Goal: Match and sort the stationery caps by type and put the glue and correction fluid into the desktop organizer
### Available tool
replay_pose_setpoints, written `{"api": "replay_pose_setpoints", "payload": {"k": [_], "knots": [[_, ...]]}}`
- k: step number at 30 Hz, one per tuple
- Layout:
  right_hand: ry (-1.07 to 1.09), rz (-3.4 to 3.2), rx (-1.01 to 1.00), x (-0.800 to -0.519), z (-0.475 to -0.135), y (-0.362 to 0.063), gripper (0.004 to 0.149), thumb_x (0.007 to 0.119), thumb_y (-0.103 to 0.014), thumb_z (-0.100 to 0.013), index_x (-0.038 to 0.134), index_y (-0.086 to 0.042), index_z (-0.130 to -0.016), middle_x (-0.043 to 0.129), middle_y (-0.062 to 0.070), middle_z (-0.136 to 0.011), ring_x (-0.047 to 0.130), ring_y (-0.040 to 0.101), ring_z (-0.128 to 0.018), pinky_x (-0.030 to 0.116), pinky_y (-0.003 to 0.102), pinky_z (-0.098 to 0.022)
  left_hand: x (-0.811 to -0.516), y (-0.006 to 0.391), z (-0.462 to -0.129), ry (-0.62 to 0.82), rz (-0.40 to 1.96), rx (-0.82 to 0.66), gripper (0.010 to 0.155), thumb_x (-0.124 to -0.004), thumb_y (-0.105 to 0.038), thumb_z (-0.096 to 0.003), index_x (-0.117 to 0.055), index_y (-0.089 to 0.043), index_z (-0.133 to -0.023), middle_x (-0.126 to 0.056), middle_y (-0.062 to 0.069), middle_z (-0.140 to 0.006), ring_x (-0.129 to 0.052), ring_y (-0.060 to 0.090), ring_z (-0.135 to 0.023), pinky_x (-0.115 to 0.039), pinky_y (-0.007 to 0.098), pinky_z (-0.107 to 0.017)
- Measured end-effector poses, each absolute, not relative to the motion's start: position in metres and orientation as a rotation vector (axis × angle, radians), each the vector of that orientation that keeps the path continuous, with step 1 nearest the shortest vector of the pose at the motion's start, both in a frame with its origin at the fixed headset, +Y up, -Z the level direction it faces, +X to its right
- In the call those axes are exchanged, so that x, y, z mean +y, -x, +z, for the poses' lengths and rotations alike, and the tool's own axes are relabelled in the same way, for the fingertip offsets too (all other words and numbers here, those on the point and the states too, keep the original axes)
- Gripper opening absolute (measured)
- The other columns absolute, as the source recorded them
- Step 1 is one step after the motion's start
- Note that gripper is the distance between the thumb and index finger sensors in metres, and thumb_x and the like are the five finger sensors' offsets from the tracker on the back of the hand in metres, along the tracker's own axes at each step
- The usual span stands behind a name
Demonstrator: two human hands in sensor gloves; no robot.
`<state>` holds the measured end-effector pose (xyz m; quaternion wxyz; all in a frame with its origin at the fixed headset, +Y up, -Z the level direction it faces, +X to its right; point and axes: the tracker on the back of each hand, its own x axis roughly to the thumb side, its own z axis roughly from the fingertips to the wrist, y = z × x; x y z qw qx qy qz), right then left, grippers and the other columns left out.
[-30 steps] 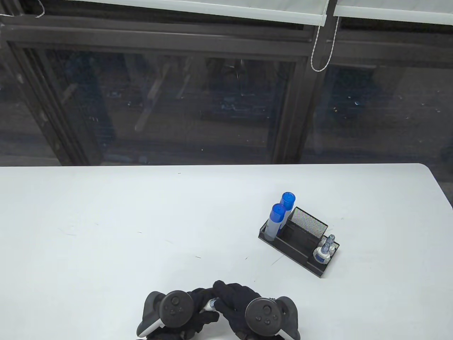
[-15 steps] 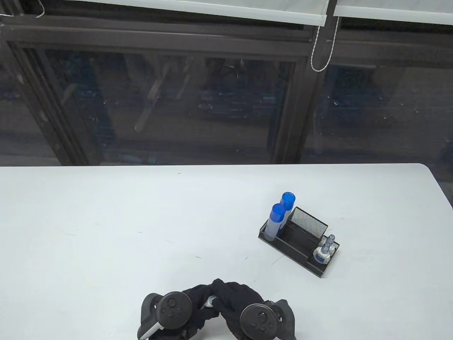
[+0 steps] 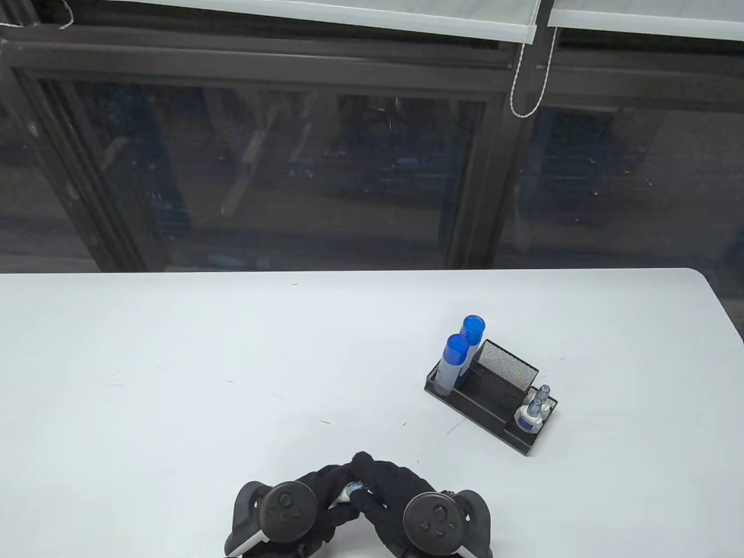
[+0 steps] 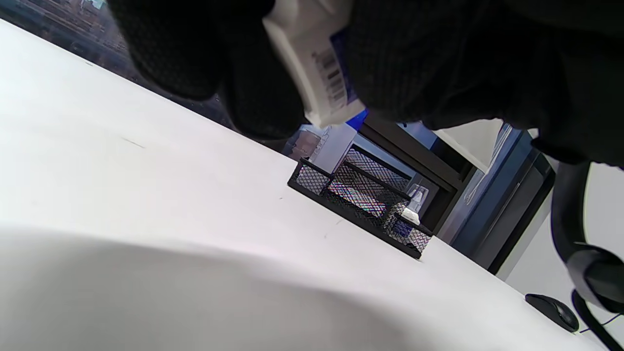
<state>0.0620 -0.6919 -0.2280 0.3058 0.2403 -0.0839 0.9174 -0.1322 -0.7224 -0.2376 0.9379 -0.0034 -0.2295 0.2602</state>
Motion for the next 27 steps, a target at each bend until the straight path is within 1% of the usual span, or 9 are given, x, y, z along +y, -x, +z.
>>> {"api": "replay_pose_setpoints", "payload": {"k": [4,6,10,13,16,19,23,27], "knots": [[-0.625,2.41,-0.212,-0.692,-0.23,-0.063,0.052,0.082,-0.033,-0.047,0.077,-0.017,-0.096,0.091,0.009,-0.084,0.095,0.028,-0.068,0.077,0.049,-0.057,-0.722,0.132,-0.239,0.007,0.523,-0.47,0.062,-0.086,-0.044,-0.0495,-0.068,-0.026,-0.106,-0.086,0.001,-0.102,-0.101,0.021,-0.081,-0.081,0.05,-0.063],[-0.604,2.418,-0.224,-0.69,-0.231,-0.066,0.051,0.082,-0.033,-0.047,0.078,-0.016,-0.095,0.092,0.01,-0.082,0.095,0.028,-0.068,0.077,0.049,-0.057,-0.721,0.134,-0.24,0.012,0.527,-0.468,0.065,-0.085,-0.047,-0.0491,-0.066,-0.026,-0.107,-0.084,0.002,-0.104,-0.099,0.022,-0.084,-0.079,0.051,-0.064],[-0.516,2.407,-0.262,-0.681,-0.237,-0.08,0.051,0.083,-0.034,-0.047,0.078,-0.016,-0.095,0.092,0.01,-0.081,0.096,0.028,-0.067,0.077,0.049,-0.056,-0.716,0.142,-0.241,-0.044,0.47,-0.444,0.065,-0.085,-0.046,-0.0496,-0.065,-0.026,-0.108,-0.082,0.003,-0.107,-0.096,0.024,-0.089,-0.077,0.053,-0.066],[-0.426,2.401,-0.303,-0.671,-0.247,-0.098,0.051,0.083,-0.035,-0.047,0.079,-0.016,-0.094,0.093,0.01,-0.081,0.096,0.028,-0.066,0.077,0.049,-0.056,-0.714,0.151,-0.243,-0.056,0.426,-0.423,0.065,-0.083,-0.048,-0.0502,-0.064,-0.026,-0.109,-0.08,0.003,-0.108,-0.094,0.026,-0.092,-0.075,0.054,-0.067],[-0.334,2.357,-0.321,-0.66,-0.258,-0.121,0.051,0.083,-0.035,-0.047,0.079,-0.015,-0.094,0.093,0.01,-0.08,0.096,0.028,-0.066,0.078,0.049,-0.056,-0.712,0.16,-0.243,-0.064,0.423,-0.391,0.066,-0.081,-0.051,-0.0507,-0.064,-0.026,-0.109,-0.08,0.004,-0.109,-0.093,0.027,-0.092,-0.075,0.053,-0.067],[-0.24,2.372,-0.363,-0.651,-0.264,-0.144,0.051,0.083,-0.035,-0.047,0.08,-0.014,-0.093,0.094,0.01,-0.079,0.096,0.028,-0.065,0.078,0.049,-0.055,-0.712,0.166,-0.244,-0.082,0.416,-0.363,0.065,-0.077,-0.054,-0.0526,-0.063,-0.026,-0.109,-0.079,0.005,-0.109,-0.092,0.028,-0.093,-0.074,0.054,-0.067],[-0.07,2.478,-0.434,-0.637,-0.272,-0.185,0.051,0.084,-0.035,-0.047,0.081,-0.014,-0.093,0.094,0.011,-0.079,0.097,0.028,-0.064,0.078,0.049,-0.055,-0.711,0.172,-0.247,-0.101,0.384,-0.32,0.064,-0.074,-0.056,-0.0537,-0.063,-0.026,-0.11,-0.077,0.006,-0.111,-0.089,0.03,-0.096,-0.072,0.055,-0.069],[0.08,2.68,-0.545,-0.632,-0.277,-0.218,0.051,0.084,-0.035,-0.046,0.082,-0.013,-0.092,0.095,0.011,-0.077,0.097,0.028,-0.063,0.078,0.049,-0.054,-0.711,0.177,-0.248,-0.111,0.381,-0.296,0.063,-0.073,-0.056,-0.054,-0.063,-0.027,-0.109,-0.076,0.006,-0.111,-0.089,0.03,-0.096,-0.072,0.055,-0.069]]}}
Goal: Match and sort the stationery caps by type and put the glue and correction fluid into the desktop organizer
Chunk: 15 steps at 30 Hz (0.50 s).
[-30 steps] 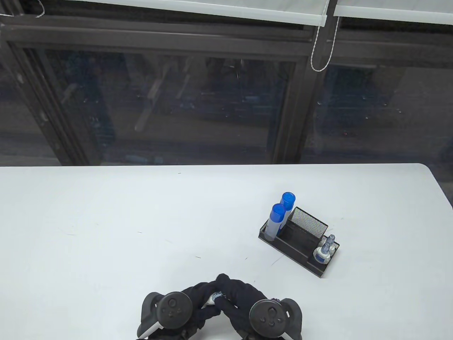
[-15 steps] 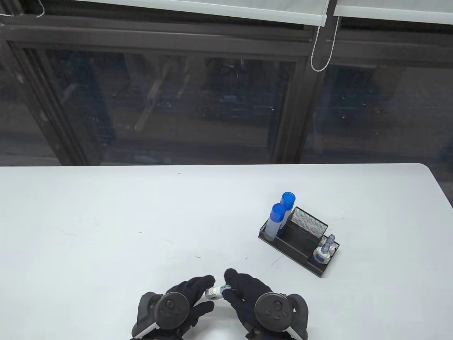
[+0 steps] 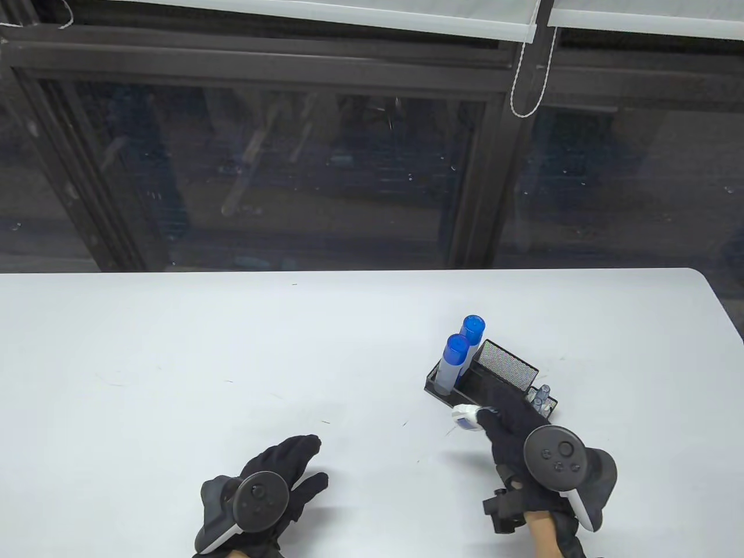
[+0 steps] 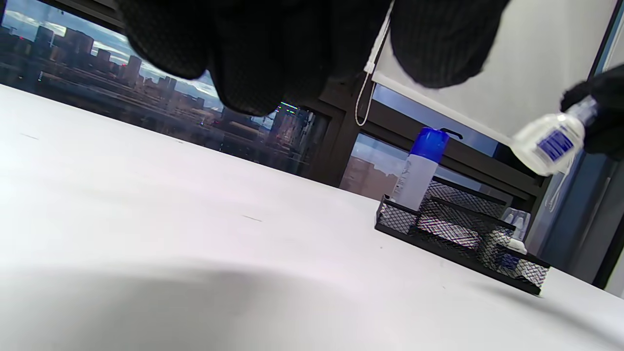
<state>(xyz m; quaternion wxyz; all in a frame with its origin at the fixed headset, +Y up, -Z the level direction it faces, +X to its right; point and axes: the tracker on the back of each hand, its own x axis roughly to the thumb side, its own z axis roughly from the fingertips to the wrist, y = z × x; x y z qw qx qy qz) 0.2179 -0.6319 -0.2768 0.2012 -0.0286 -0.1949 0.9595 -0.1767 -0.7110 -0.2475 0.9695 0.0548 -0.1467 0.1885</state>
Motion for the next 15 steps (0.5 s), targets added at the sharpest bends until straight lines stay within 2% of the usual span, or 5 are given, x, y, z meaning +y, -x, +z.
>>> {"api": "replay_pose_setpoints", "payload": {"k": [7,15], "knots": [[0.272,2.864,-0.511,-0.645,-0.291,-0.247,0.051,0.085,-0.035,-0.046,0.083,-0.011,-0.091,0.096,0.012,-0.075,0.098,0.028,-0.061,0.079,0.049,-0.053,-0.71,0.18,-0.249,-0.14,0.397,-0.271,0.063,-0.072,-0.056,-0.0544,-0.064,-0.026,-0.109,-0.078,0.005,-0.11,-0.09,0.029,-0.094,-0.073,0.054,-0.068],[0.372,2.921,-0.413,-0.674,-0.314,-0.252,0.051,0.085,-0.035,-0.046,0.083,-0.01,-0.09,0.097,0.012,-0.074,0.099,0.028,-0.06,0.08,0.048,-0.051,-0.711,0.181,-0.25,-0.122,0.389,-0.26,0.063,-0.072,-0.057,-0.0543,-0.064,-0.027,-0.109,-0.078,0.005,-0.11,-0.09,0.029,-0.094,-0.073,0.054,-0.068]]}}
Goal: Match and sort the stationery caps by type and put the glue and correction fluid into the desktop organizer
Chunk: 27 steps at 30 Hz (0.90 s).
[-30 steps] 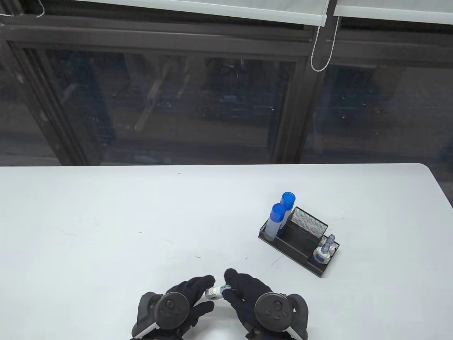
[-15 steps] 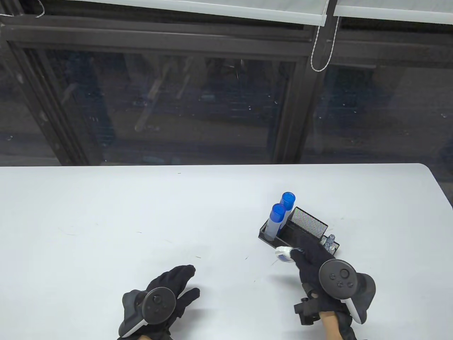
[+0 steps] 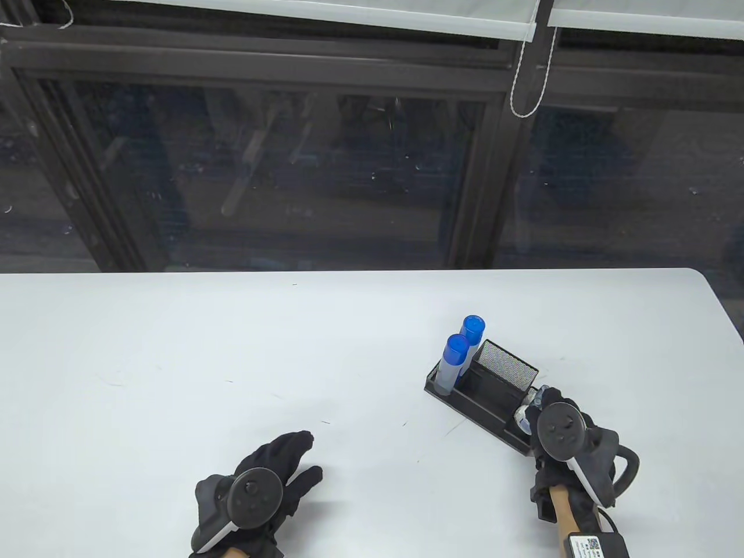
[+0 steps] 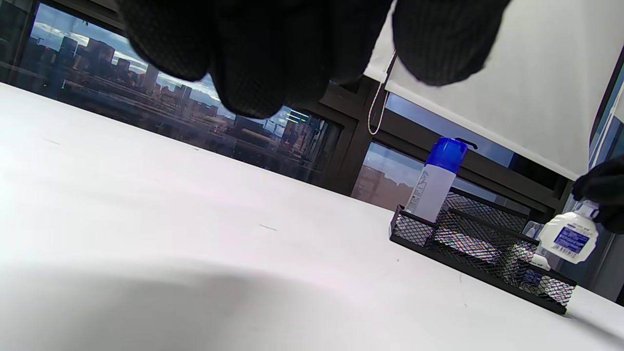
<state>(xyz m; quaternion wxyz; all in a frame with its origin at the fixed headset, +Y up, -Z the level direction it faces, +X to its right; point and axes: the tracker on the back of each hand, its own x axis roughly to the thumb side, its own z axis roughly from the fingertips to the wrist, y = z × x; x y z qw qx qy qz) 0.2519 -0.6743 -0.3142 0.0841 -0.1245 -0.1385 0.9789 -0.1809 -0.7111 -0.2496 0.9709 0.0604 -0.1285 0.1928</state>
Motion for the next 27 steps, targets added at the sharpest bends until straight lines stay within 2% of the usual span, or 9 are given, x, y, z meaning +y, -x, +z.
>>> {"api": "replay_pose_setpoints", "payload": {"k": [18,27], "knots": [[0.482,3.013,-0.299,-0.715,-0.331,-0.244,0.052,0.088,-0.034,-0.044,0.086,-0.006,-0.088,0.1,0.012,-0.071,0.101,0.027,-0.057,0.082,0.048,-0.049,-0.714,0.179,-0.251,-0.09,0.365,-0.262,0.063,-0.072,-0.057,-0.0544,-0.064,-0.027,-0.109,-0.078,0.006,-0.11,-0.091,0.03,-0.094,-0.073,0.054,-0.068],[0.49,2.952,-0.311,-0.707,-0.325,-0.248,0.056,0.085,-0.036,-0.046,0.079,-0.01,-0.095,0.094,0.011,-0.081,0.097,0.029,-0.067,0.078,0.05,-0.055,-0.715,0.179,-0.252,-0.084,0.359,-0.261,0.063,-0.072,-0.057,-0.0544,-0.064,-0.027,-0.109,-0.078,0.006,-0.11,-0.09,0.03,-0.095,-0.073,0.054,-0.068]]}}
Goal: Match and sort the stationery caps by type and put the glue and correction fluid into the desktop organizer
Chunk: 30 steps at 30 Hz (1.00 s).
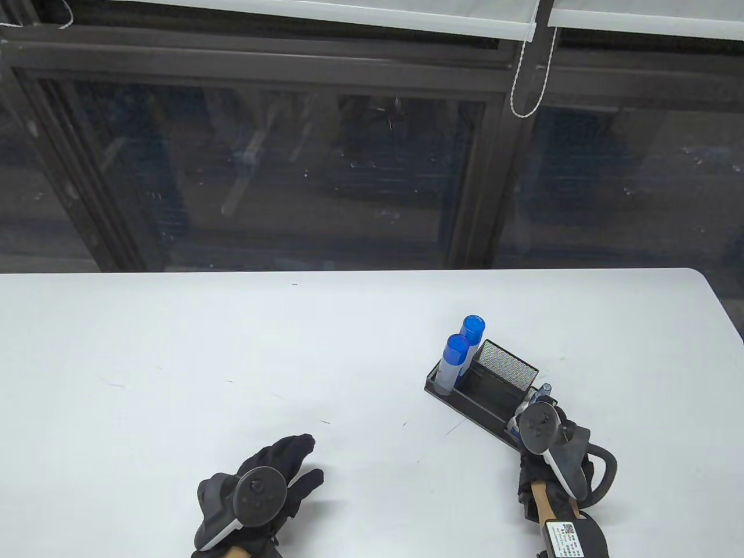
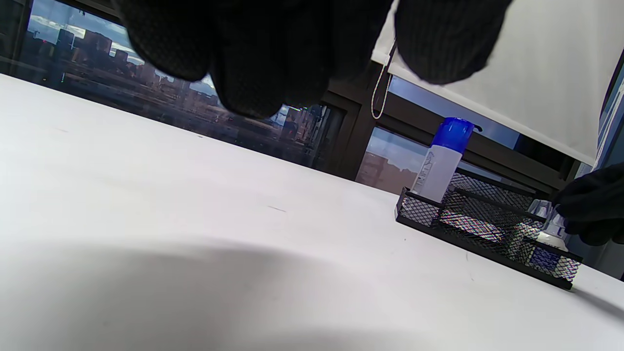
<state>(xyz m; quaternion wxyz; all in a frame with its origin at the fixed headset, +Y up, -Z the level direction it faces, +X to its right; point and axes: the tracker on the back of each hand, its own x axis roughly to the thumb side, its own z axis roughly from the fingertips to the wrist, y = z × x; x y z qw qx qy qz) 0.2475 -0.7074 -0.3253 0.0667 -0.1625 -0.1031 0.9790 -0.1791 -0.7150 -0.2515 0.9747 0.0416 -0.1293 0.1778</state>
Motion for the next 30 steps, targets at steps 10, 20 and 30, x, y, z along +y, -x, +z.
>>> {"api": "replay_pose_setpoints", "payload": {"k": [10,20,30], "knots": [[0.224,2.716,-0.369,-0.638,-0.294,-0.231,0.067,0.075,-0.046,-0.051,0.059,-0.015,-0.109,0.07,0.019,-0.106,0.074,0.042,-0.093,0.06,0.06,-0.069,-0.712,0.182,-0.251,-0.102,0.374,-0.244,0.063,-0.072,-0.057,-0.0543,-0.064,-0.026,-0.109,-0.078,0.006,-0.111,-0.09,0.03,-0.095,-0.073,0.054,-0.069],[-0.243,2.605,-0.222,-0.626,-0.264,-0.178,0.073,0.073,-0.05,-0.052,0.05,-0.017,-0.113,0.053,0.021,-0.115,0.055,0.046,-0.104,0.047,0.064,-0.074,-0.711,0.185,-0.249,-0.113,0.375,-0.238,0.064,-0.072,-0.058,-0.0544,-0.064,-0.026,-0.109,-0.078,0.006,-0.111,-0.09,0.03,-0.095,-0.072,0.055,-0.069],[-0.277,2.65,0.047,-0.709,-0.261,-0.15,0.073,0.072,-0.05,-0.051,0.05,-0.017,-0.113,0.054,0.02,-0.114,0.055,0.045,-0.104,0.048,0.064,-0.074,-0.711,0.186,-0.249,-0.122,0.373,-0.246,0.064,-0.071,-0.058,-0.0544,-0.064,-0.026,-0.109,-0.077,0.006,-0.111,-0.09,0.03,-0.096,-0.072,0.055,-0.069]]}}
